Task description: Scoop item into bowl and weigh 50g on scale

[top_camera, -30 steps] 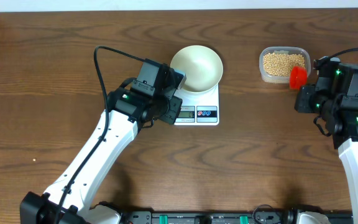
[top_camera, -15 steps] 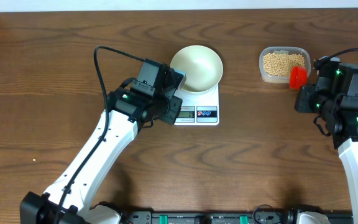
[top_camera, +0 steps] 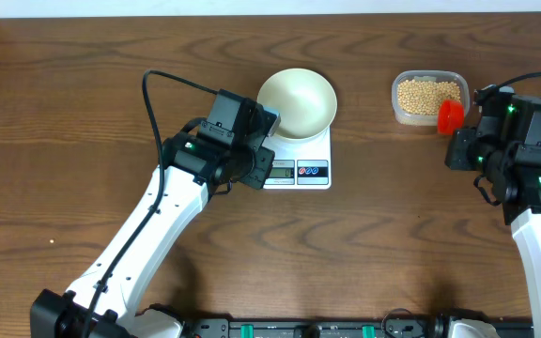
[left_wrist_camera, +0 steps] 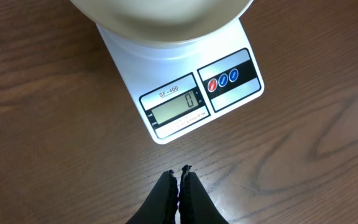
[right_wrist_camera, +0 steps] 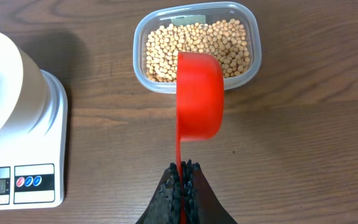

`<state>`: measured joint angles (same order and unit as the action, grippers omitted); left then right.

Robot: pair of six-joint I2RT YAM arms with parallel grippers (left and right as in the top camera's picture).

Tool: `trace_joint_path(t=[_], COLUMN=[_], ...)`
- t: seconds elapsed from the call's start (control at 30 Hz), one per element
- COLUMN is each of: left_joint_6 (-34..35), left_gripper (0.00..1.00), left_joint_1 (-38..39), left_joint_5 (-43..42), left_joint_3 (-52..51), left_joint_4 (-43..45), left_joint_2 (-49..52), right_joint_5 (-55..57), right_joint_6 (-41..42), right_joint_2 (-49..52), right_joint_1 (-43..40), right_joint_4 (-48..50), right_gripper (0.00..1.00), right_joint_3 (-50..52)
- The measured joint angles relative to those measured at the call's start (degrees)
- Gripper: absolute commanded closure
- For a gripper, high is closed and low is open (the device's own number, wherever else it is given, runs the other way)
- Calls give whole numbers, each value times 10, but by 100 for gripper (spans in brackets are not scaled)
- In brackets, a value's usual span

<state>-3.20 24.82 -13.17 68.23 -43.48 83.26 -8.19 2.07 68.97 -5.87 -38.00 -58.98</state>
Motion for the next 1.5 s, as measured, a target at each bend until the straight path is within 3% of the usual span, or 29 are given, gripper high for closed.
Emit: trace_joint_path(t=[1.13, 1.5], left_joint_6=[0, -57], left_gripper=[93, 93], left_joint_1=[0, 0], left_joint_5=[0, 0], left_joint_3=[0, 0], left_joint_4=[-11, -26], left_joint_2=[4, -54], right_joint_5=[0, 0], right_joint_6=[0, 0], right_joint_2=[0, 0], right_joint_1=[0, 0], right_joint_4=[10, 10], right_gripper=[99, 99], right_joint_3=[0, 0])
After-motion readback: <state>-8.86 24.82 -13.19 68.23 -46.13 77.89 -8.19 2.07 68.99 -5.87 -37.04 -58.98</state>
